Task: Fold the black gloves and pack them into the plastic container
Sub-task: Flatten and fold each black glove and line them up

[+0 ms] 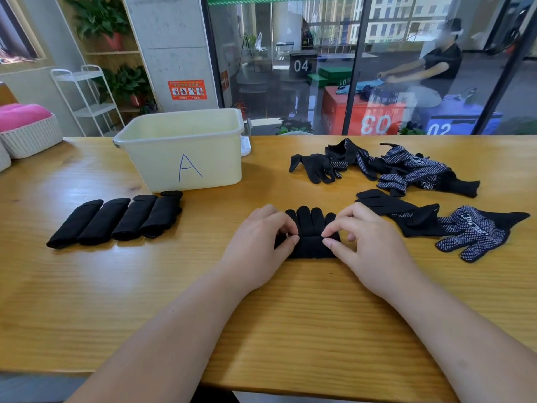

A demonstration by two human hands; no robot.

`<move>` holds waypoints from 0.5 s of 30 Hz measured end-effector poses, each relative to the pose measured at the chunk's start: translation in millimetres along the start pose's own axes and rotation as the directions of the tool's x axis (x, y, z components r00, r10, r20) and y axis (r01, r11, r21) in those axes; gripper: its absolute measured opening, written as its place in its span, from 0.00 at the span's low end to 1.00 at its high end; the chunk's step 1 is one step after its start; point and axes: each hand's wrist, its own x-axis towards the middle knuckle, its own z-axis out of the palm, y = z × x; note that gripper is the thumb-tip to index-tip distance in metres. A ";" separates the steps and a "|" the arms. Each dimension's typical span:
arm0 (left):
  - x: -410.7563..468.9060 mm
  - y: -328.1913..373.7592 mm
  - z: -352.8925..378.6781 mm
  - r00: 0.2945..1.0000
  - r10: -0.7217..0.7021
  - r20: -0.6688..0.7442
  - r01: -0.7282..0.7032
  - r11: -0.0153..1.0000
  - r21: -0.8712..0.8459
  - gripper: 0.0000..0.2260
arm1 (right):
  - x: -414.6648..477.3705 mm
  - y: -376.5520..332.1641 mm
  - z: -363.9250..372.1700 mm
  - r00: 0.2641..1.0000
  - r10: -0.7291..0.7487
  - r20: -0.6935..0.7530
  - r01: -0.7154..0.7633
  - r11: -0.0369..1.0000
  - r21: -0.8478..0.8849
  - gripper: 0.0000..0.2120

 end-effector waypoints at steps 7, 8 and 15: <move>-1.0 -0.9 -2.7 0.997 0.083 -0.005 -0.082 0.992 0.097 0.07 | -1.4 -3.4 -3.0 0.994 -0.079 0.071 0.088 0.987 -0.132 0.12; -1.3 -1.7 -3.9 0.996 0.088 0.004 -0.088 0.990 0.113 0.09 | -1.8 -3.3 -4.7 0.993 -0.074 0.090 0.086 0.987 -0.139 0.12; -1.5 -5.8 -12.0 0.988 0.073 0.135 -0.095 0.982 0.164 0.17 | -2.3 -1.7 -10.9 0.979 -0.057 0.194 0.092 0.980 -0.178 0.18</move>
